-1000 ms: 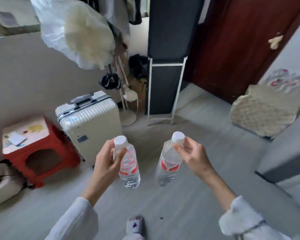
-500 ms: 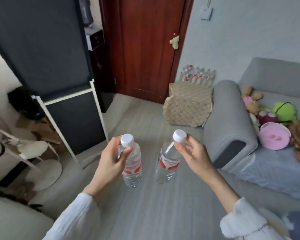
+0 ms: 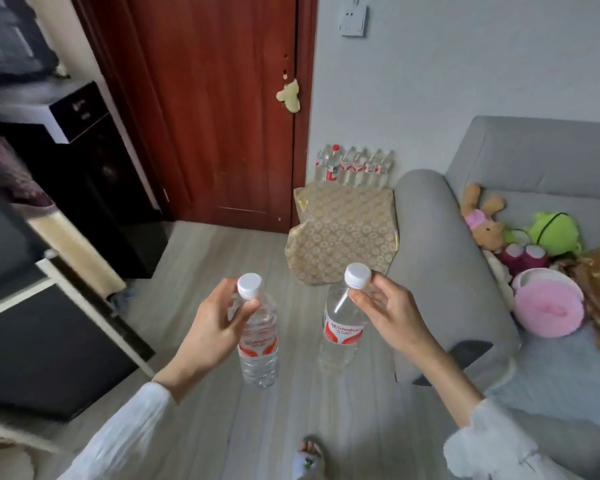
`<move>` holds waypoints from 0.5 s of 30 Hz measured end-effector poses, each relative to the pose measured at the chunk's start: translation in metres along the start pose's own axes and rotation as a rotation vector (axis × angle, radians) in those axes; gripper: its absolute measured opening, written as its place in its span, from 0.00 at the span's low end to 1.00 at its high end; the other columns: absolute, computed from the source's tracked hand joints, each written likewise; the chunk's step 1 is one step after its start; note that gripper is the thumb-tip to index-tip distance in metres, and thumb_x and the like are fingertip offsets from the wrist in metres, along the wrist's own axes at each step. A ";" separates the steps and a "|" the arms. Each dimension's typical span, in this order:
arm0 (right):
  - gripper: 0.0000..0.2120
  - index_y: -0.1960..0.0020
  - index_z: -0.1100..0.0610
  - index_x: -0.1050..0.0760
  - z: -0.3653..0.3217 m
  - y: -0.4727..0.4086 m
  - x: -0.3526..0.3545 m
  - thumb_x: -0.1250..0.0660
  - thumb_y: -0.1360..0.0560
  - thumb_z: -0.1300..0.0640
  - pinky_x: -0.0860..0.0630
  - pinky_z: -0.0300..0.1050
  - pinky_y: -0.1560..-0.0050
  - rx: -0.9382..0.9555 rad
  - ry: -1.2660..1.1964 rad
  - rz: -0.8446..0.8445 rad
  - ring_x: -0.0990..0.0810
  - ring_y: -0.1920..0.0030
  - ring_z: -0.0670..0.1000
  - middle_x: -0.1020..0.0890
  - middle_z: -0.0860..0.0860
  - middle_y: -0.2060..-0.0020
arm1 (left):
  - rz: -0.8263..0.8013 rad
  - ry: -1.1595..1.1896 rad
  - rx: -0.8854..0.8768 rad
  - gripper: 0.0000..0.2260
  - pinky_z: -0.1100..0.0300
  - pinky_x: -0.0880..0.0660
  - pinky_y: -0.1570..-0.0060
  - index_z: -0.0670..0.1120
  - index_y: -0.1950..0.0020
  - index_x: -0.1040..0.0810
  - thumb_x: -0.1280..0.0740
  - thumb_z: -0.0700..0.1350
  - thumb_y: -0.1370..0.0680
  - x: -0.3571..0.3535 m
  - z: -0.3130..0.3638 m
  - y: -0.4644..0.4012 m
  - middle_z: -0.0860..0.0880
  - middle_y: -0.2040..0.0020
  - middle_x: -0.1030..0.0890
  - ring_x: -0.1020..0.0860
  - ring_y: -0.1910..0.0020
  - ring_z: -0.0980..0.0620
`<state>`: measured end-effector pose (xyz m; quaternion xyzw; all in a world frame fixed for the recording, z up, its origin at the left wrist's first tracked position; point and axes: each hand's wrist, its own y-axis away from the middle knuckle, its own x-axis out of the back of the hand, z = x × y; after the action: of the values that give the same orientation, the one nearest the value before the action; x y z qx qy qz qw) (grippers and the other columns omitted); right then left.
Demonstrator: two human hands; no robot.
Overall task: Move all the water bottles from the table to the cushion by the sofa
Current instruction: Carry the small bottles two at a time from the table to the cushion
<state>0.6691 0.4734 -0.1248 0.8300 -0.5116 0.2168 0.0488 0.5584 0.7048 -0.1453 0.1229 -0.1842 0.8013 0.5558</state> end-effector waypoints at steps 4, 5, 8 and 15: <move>0.09 0.49 0.48 0.25 0.020 -0.093 0.027 0.33 0.27 0.58 0.25 0.50 0.44 0.007 0.066 0.007 0.20 0.48 0.55 0.19 0.47 0.54 | 0.024 -0.030 -0.025 0.22 0.75 0.31 0.56 0.60 0.51 0.29 0.43 0.73 0.34 -0.015 0.001 -0.098 0.56 0.54 0.22 0.24 0.53 0.62; 0.09 0.47 0.52 0.25 0.029 -0.121 0.034 0.33 0.27 0.57 0.25 0.52 0.44 0.007 0.082 0.006 0.20 0.49 0.55 0.18 0.49 0.53 | 0.030 -0.019 -0.022 0.21 0.74 0.30 0.55 0.60 0.51 0.30 0.43 0.73 0.34 -0.020 -0.003 -0.128 0.55 0.53 0.22 0.24 0.52 0.61; 0.12 0.45 0.59 0.26 0.039 -0.171 0.044 0.34 0.27 0.57 0.25 0.49 0.43 0.008 0.109 -0.006 0.21 0.47 0.54 0.19 0.51 0.51 | 0.048 0.012 -0.008 0.22 0.64 0.27 0.53 0.59 0.52 0.29 0.43 0.73 0.35 -0.030 -0.008 -0.181 0.51 0.53 0.21 0.23 0.52 0.58; 0.14 0.42 0.58 0.27 0.084 -0.323 0.055 0.35 0.27 0.57 0.27 0.44 0.44 -0.029 0.131 0.017 0.22 0.47 0.51 0.21 0.48 0.49 | -0.007 0.039 0.004 0.18 0.53 0.24 0.47 0.64 0.52 0.28 0.39 0.71 0.35 -0.057 -0.045 -0.348 0.55 0.52 0.21 0.21 0.49 0.56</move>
<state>0.9975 0.5548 -0.1321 0.8089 -0.5173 0.2636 0.0925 0.9047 0.7854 -0.1532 0.1089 -0.1712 0.8019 0.5619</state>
